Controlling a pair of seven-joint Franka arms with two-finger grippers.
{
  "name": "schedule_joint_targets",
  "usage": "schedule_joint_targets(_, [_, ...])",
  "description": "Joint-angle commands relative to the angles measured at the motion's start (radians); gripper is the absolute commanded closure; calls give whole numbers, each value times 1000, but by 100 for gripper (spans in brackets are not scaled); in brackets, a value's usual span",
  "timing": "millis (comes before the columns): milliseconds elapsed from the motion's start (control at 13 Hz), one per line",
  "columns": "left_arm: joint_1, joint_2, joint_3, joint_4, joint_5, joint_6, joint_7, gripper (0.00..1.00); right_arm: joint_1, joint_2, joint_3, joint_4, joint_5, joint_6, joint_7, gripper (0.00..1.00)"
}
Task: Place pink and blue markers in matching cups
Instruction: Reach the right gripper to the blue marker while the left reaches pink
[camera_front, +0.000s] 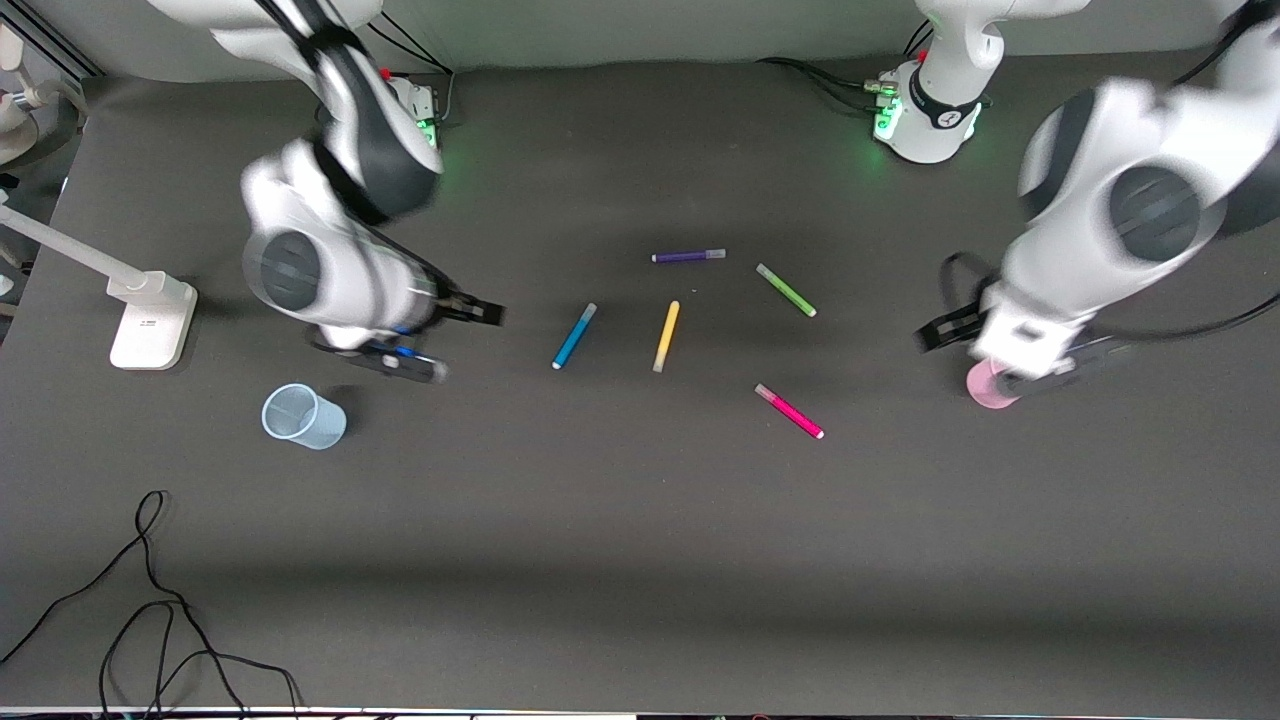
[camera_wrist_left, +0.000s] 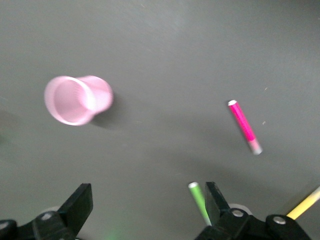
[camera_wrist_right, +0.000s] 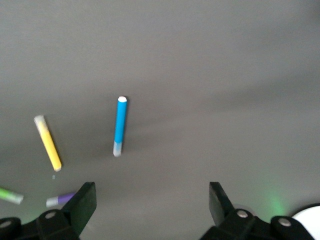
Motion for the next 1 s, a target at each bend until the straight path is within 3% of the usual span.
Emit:
schedule_joint_targets(0, [-52,184,4,58,3,113,-183,0,16,129,-5,30,57,74,62,0])
schedule_joint_targets(231, [-66,325,1,58,-46,300,-287,2,68,238,-3,24,118,211,136,0])
schedule_joint_targets(692, [-113,447,1,87,-208,383,-494,7,99,320,-5,1,120,360,162,1])
schedule_joint_targets(769, [-115,450,1,89,-215,391,-530,8,99,326,-5,-4,120,378,161,2])
schedule_joint_targets(923, [-136,462,1,86,-242,411,-583,12,99,340,-5,-4,120,396,156,17])
